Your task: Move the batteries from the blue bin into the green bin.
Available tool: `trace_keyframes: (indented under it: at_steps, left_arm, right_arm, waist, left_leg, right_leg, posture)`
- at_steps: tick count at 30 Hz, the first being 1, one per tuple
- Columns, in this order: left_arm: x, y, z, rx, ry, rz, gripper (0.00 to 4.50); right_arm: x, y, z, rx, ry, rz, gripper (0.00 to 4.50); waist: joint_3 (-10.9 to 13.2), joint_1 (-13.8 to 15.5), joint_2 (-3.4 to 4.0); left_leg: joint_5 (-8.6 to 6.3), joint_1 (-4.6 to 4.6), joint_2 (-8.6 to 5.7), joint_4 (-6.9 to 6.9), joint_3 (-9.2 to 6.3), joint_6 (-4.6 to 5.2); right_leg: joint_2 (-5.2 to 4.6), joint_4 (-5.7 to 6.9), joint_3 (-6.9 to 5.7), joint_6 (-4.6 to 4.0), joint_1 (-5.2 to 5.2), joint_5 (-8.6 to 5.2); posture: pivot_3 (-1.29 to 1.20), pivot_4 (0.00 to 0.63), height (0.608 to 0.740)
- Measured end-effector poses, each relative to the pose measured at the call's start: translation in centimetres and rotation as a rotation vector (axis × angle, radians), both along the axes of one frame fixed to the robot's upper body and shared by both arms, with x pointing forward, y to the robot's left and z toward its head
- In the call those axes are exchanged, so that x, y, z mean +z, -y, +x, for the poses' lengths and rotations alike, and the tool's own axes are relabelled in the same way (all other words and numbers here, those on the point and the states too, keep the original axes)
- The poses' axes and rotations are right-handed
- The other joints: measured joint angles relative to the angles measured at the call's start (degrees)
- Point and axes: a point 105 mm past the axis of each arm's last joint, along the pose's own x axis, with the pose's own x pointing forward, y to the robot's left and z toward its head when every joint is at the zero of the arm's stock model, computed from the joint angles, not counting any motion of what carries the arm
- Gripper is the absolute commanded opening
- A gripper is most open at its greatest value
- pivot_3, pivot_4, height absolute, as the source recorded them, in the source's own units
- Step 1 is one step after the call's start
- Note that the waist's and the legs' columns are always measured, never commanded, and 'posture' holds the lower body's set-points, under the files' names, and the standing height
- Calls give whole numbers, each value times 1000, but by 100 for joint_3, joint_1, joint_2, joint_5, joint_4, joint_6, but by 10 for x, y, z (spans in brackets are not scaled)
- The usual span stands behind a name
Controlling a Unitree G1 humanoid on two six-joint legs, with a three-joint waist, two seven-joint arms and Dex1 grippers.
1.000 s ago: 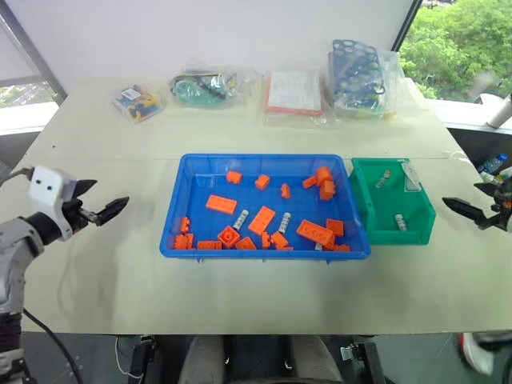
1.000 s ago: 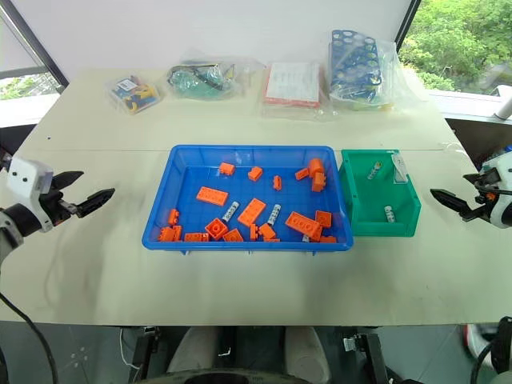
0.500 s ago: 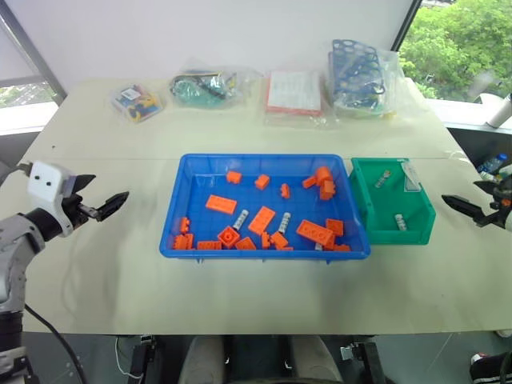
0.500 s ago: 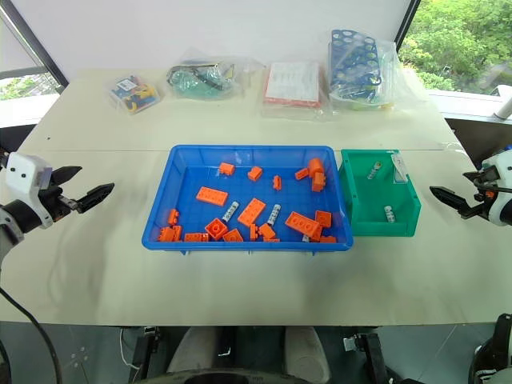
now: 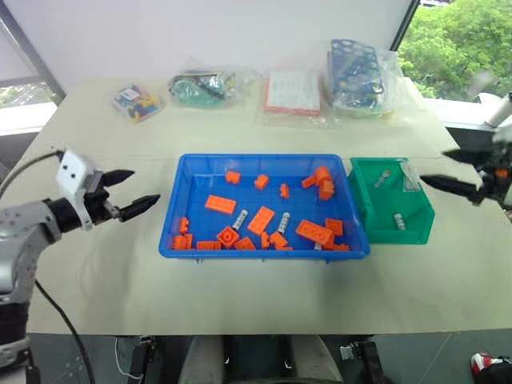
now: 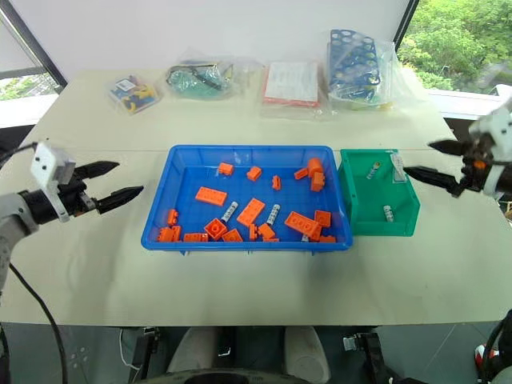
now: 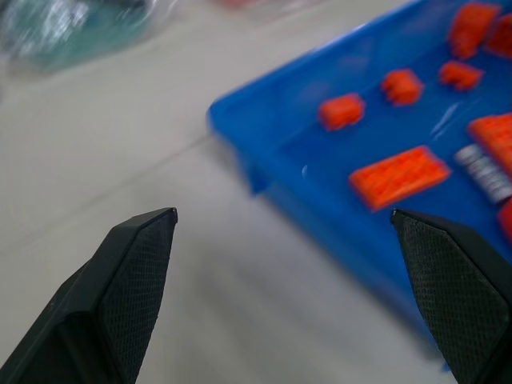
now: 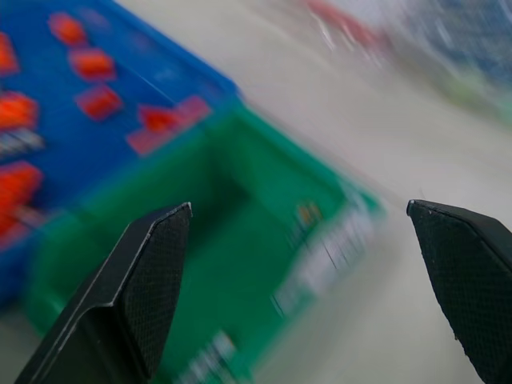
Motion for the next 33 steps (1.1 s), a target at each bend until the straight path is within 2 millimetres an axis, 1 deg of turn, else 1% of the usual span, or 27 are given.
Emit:
trace_keyframes:
  at_steps: [3, 5, 6, 9, 10, 11, 13, 16, 17, 19, 21, 23, 25, 29, 31, 33]
  left_arm:
    - [11, 22, -16, -162, -17, 49, 4500]
    - [12, 31, -24, -242, -38, 83, 4500]
    - [11, 33, -26, -263, -51, 92, 4500]
    - [9, 36, -29, -309, -76, 107, 4500]
    - [8, 37, -30, -321, -82, 111, 4500]
    - [7, 38, -31, -330, -89, 116, 4500]
    - [6, 39, -32, -336, -93, 120, 4500]
    - [-1, 41, -36, -352, -108, 141, 4500]
    - [-2, 42, -38, -363, -108, 146, 4500]
    - [-3, 43, -39, -374, -109, 150, 4500]
    - [-3, 43, -39, -369, -110, 149, 4500]
    - [-5, 42, -38, -354, -112, 150, 4500]
    - [-7, 42, -38, -341, -113, 148, 4500]
    - [-4, 42, -40, -326, -92, 150, 4500]
    - [-2, 39, -41, -307, -81, 150, 4500]
    - [-1, 37, -40, -295, -74, 149, 4500]
  right_arm:
    - [24, -64, -1, 227, 56, 10, 4441]
    - [27, -104, -1, 361, 75, 0, 4441]
    - [26, -119, 0, 409, 74, -6, 4441]
    - [7, -167, 4, 546, 33, -57, 4441]
    - [1, -179, 5, 579, 22, -81, 4441]
    - [-10, -201, 7, 635, 9, -141, 4441]
    - [-23, -222, 12, 682, 7, -208, 4441]
    - [-37, -257, 28, 716, 17, -266, 4441]
    - [-42, -265, 31, 722, 14, -274, 4441]
    - [-50, -276, 39, 723, 11, -306, 4441]
    - [-62, -283, 44, 744, 21, -376, 4441]
    - [-80, -286, 46, 781, 6, -442, 4441]
    - [-93, -286, 47, 801, -15, -479, 4441]
    - [-110, -283, 54, 804, -23, -524, 4441]
    - [-118, -279, 55, 810, -52, -525, 4441]
    - [-121, -280, 52, 836, -68, -521, 4441]
  waist:
    - [1, -24, 2]
    - [1, -1, 2]
    - [1, 4, 2]
    - [2, 21, 2]
    - [2, 29, 2]
    - [3, 37, 1]
    - [4, 42, -1]
    - [5, 13, -2]
    - [5, 11, -3]
    - [5, 35, -2]
    - [5, 41, -3]
    - [5, 34, -3]
    - [5, 27, -3]
    - [5, 1, -4]
    - [6, -3, -3]
    - [6, -4, -3]
  left_leg:
    - [0, 0, 4, -1, -3, 0]
    - [0, 0, 3, -1, -4, 0]
    - [0, -3, 2, 0, -3, 0]
    - [0, -15, -1, 3, -2, 0]
    - [0, -19, -3, 4, -1, 1]
    - [1, -22, -4, 5, -1, 1]
    - [1, -24, -6, 6, 0, 1]
    - [1, -23, -5, 8, 2, 1]
    - [1, -23, -5, 7, 1, 1]
    - [1, -24, -5, 6, -1, 1]
    - [1, -24, -6, 7, -1, 1]
    - [1, -23, -6, 7, 0, 1]
    - [1, -23, -6, 7, -1, 1]
    - [2, -21, -5, 6, -1, 0]
    - [2, -21, -4, 5, -2, 0]
    - [2, -20, -4, 5, -3, 0]
  right_leg:
    - [2, 1, -1, -2, -2, -1]
    - [0, 0, -3, -4, -2, -2]
    - [0, 0, -3, -4, -5, -2]
    - [2, 0, -4, -4, -16, -2]
    - [5, 1, -4, -4, -21, -2]
    - [7, 2, -6, -3, -23, -2]
    - [8, 1, -6, -2, -23, -1]
    - [13, 6, -6, -1, -24, 0]
    - [14, 6, -7, -2, -23, -1]
    - [14, 7, -9, -1, -24, -1]
    - [14, 6, -10, -1, -23, 0]
    - [13, 6, -10, -1, -22, 0]
    - [14, 7, -10, -1, -22, 0]
    - [14, 9, -10, -1, -22, 0]
    - [14, 10, -10, -1, -23, 0]
    - [15, 10, -11, -1, -23, 0]
  posture:
    - [0, 150, 739]
    - [0, 150, 739]
    - [0, 150, 739]
    - [0, 150, 739]
    - [0, 150, 739]
    - [0, 150, 739]
    - [0, 150, 739]
    - [0, 150, 739]
    - [0, 150, 739]
    - [0, 150, 739]
    - [0, 150, 739]
    - [0, 150, 739]
    - [0, 150, 739]
    - [0, 150, 739]
    - [0, 150, 739]
    - [0, 150, 739]
